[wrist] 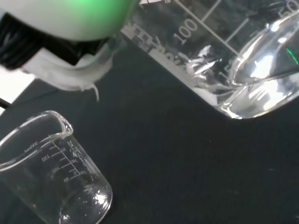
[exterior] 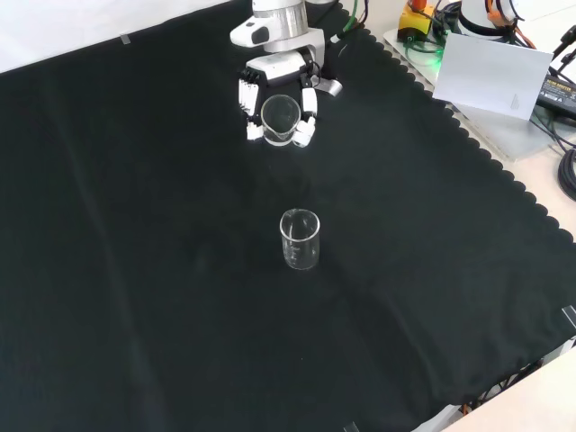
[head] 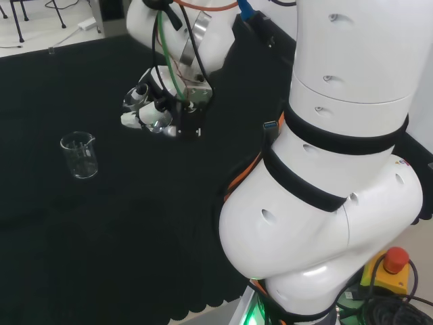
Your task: Pour the water from the handheld beaker into the one on the table.
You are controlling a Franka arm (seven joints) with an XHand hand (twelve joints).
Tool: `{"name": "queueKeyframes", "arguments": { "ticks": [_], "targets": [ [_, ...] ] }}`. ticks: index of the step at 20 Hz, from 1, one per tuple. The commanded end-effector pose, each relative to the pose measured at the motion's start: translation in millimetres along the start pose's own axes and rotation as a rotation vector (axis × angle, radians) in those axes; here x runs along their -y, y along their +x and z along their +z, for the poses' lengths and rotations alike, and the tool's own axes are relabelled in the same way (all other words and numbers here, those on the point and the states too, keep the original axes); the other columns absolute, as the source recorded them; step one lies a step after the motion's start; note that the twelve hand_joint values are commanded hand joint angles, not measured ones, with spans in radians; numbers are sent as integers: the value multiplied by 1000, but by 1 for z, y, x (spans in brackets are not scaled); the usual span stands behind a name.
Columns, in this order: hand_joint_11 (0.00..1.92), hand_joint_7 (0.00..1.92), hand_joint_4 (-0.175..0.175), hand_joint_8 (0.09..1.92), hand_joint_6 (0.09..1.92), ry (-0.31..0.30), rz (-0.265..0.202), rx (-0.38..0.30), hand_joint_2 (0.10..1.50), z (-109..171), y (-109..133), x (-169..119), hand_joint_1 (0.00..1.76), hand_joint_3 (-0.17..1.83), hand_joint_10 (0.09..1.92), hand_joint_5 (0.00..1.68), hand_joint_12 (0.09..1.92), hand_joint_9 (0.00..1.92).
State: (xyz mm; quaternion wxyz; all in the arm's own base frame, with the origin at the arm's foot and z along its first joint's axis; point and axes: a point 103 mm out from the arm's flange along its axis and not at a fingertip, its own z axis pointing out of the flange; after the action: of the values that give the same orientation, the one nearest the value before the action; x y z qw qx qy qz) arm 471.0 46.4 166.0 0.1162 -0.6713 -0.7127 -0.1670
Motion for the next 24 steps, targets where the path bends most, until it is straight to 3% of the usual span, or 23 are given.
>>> {"name": "queueKeyframes", "arguments": {
  "ticks": [1, 11, 24],
  "targets": [
    [1363, 1858, 175, 283, 126, 6, -37, 69, 573, 8, 28, -4, 1177, 667, 506, 1554, 819, 1668],
    [1364, 1857, 174, 285, 123, 28, -61, 125, 572, 24, 56, -16, 1177, 669, 509, 1556, 821, 1668],
    [1366, 1856, 172, 289, 120, 58, -41, 248, 571, 39, 76, -31, 1178, 670, 514, 1557, 823, 1667]
  ]
}}
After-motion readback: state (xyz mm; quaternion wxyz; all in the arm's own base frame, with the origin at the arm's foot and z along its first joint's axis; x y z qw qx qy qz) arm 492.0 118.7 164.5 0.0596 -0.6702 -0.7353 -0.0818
